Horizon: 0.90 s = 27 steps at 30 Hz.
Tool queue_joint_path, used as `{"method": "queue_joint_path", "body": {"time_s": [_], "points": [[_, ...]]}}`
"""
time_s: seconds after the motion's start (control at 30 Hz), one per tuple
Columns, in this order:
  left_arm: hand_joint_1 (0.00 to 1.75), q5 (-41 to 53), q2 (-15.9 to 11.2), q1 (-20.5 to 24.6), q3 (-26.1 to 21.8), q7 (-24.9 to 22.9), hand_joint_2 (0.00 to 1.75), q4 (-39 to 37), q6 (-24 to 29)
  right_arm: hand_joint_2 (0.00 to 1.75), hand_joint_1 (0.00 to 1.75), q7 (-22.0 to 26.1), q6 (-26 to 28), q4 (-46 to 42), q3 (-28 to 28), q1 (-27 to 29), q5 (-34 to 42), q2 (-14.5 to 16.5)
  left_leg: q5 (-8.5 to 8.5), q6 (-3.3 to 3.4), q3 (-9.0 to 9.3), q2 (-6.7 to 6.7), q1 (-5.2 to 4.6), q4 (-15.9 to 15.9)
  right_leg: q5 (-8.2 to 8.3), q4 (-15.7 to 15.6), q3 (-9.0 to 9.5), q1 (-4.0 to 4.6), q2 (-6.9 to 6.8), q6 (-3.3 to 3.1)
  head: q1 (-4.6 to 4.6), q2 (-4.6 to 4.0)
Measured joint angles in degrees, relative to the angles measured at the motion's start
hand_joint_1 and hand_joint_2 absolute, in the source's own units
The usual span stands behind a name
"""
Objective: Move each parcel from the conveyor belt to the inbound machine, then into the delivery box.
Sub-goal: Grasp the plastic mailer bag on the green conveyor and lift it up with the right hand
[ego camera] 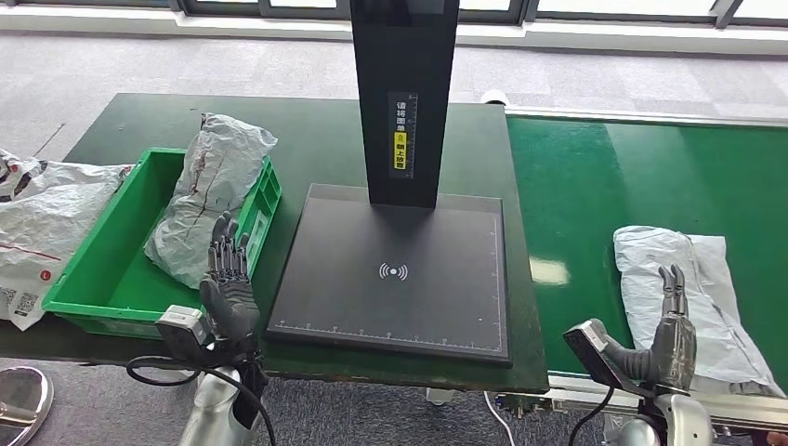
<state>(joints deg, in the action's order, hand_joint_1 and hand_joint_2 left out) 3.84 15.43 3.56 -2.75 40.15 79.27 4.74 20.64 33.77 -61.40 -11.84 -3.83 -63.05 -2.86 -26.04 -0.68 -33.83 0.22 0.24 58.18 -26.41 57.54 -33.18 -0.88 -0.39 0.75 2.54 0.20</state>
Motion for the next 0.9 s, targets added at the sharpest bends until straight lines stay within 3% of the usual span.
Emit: {"method": "queue_joint_path", "body": {"time_s": [0.23,0.47,0.73,0.9], "points": [[0.0,1.01,0.0,-1.02,0.03,0.02,0.0,2.18,1.06,1.75,0.0,-0.54,0.27,4.23,-1.55,-1.45,-0.37,-2.42,0.0,0.0,-0.02,0.0,-0.01,0.0,0.0,0.0,-0.01,-0.01,0.0,0.0,0.0,0.0],[0.0,-1.26,-0.02,-2.55,1.18,0.03,0.0,8.86,-3.53,1.75,0.0,-1.49,-0.03,14.22,-4.75,-4.99,-1.05,-6.48,-0.01,0.01,-0.05,-0.03,-0.02,0.01,0.0,-0.01,-0.02,-0.04,-0.02,0.01,0.01,0.0],[0.0,-2.68,-0.11,-2.25,1.75,0.04,0.0,8.96,-7.2,1.75,0.0,-13.36,-9.28,29.74,-5.67,-12.31,-6.78,-12.78,0.03,0.06,-0.05,0.0,-0.05,0.02,0.05,-0.01,-0.06,-0.07,0.01,0.05,0.01,0.0],[0.0,-2.59,-0.11,-1.91,1.75,0.04,0.0,8.08,-7.33,1.75,0.0,-15.63,-11.02,35.19,-6.41,-14.33,-7.01,-15.2,0.02,0.05,-0.05,0.0,-0.05,0.02,0.06,-0.01,-0.08,-0.06,0.02,0.05,0.01,0.0]]}}
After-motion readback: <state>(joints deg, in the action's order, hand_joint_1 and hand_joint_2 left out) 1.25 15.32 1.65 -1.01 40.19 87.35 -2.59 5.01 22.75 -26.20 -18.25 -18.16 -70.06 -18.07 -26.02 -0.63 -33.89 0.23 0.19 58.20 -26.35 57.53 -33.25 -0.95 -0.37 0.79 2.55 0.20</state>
